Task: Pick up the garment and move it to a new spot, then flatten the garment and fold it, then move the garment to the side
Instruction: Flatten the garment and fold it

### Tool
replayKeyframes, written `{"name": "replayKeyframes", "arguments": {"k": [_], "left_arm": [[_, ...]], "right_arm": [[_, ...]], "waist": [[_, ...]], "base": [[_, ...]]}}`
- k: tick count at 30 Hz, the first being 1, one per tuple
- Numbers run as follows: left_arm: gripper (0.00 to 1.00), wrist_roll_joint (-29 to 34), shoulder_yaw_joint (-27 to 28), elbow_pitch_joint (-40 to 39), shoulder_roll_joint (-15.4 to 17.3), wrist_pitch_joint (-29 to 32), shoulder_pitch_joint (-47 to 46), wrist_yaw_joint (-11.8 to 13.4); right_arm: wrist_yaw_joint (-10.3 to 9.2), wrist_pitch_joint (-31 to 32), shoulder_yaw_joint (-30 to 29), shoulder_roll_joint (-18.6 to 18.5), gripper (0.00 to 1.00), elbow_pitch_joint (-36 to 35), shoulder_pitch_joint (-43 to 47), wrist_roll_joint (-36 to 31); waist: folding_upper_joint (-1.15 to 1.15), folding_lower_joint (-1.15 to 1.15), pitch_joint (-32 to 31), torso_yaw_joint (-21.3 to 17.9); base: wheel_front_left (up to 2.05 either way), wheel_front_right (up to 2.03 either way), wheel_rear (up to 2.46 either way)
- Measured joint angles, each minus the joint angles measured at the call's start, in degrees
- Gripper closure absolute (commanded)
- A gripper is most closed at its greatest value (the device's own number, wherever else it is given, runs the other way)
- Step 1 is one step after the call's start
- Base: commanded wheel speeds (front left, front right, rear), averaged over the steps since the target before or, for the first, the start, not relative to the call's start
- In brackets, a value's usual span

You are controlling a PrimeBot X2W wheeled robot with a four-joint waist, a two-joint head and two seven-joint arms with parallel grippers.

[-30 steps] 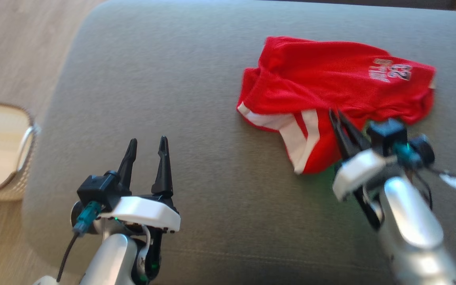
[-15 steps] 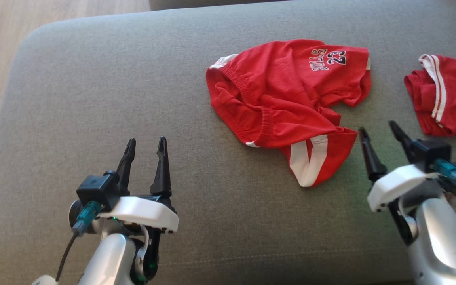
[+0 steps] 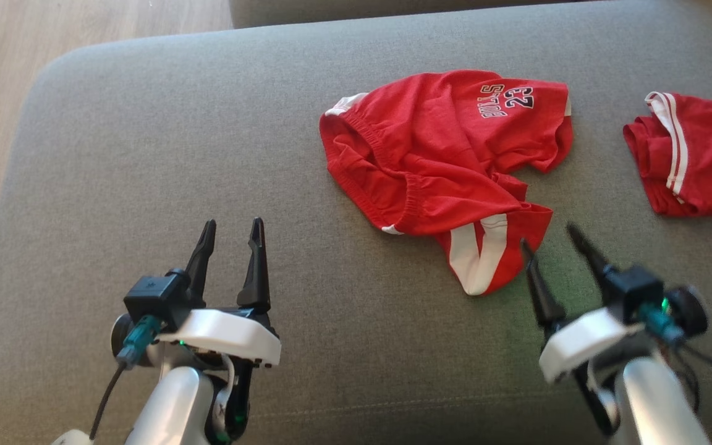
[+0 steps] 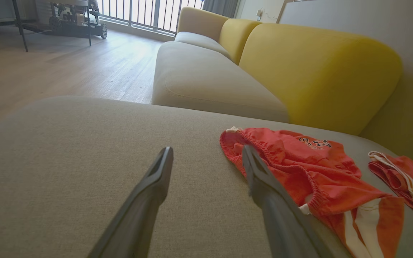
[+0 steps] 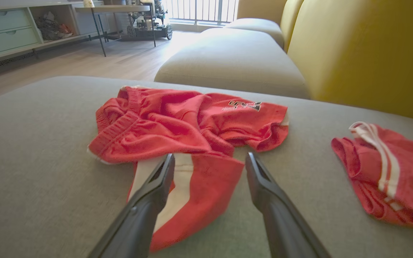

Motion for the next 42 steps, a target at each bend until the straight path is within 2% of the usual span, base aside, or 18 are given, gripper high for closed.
{"name": "replayKeyframes", "arguments": {"k": [4, 13, 21, 31, 32, 33, 34, 42], "left_arm": [[0.00, 0.00, -0.67, 0.00, 0.01, 0.00, 0.03, 0.00], [0.00, 0.00, -1.01, 0.20, 0.01, 0.00, 0.08, 0.00], [0.00, -0.16, -1.42, -0.23, 0.00, 0.00, 0.07, 0.04], [0.00, -0.57, -0.83, -0.88, 0.01, 0.00, -0.02, 0.01], [0.00, -0.57, -0.83, -0.88, 0.01, 0.00, -0.04, 0.01], [0.00, -0.57, -0.83, -0.89, 0.01, 0.00, -0.04, 0.02], [0.00, -0.57, -0.82, -0.91, 0.01, 0.00, -0.04, 0.04], [0.00, -0.57, -0.56, -0.94, 0.00, 0.00, -0.15, 0.09]], "right_arm": [[0.00, -0.07, 0.26, 0.27, 0.00, 0.25, 2.88, 0.83], [0.00, 0.62, 1.86, 0.29, 0.00, 1.32, 0.16, 0.27], [0.00, 3.19, -0.49, 0.26, 0.00, 7.21, -4.34, -1.76], [0.00, 3.16, -2.22, 0.26, 0.00, 11.46, -7.72, -3.16], [0.00, 3.07, -2.46, 0.26, 0.05, 11.82, -7.79, -3.26], [0.00, 3.07, -2.61, 0.26, 0.45, 12.19, -7.86, -3.38], [0.00, 3.07, -2.75, 0.26, 1.00, 12.50, -7.92, -3.39], [0.00, 2.96, -3.22, 0.26, 1.00, 13.14, -8.83, -3.37]], "waist": [[0.00, 0.00, -0.32, 0.41], [0.00, 0.00, -0.33, 1.98], [0.00, 0.00, 0.61, 4.24], [0.00, 0.00, 2.96, 6.99], [0.00, 0.00, 3.13, 7.14], [0.00, 0.00, 3.29, 7.24], [0.00, 0.00, 3.44, 7.31], [0.00, 0.00, 3.68, 6.10]], "base": [[0.00, 0.00, 0.00], [0.00, 0.00, 0.00], [0.00, 0.00, 0.00], [0.00, 0.00, 0.00], [0.00, 0.00, 0.00], [0.00, 0.00, 0.00], [0.00, 0.00, 0.00], [0.00, 0.00, 0.00]]}}
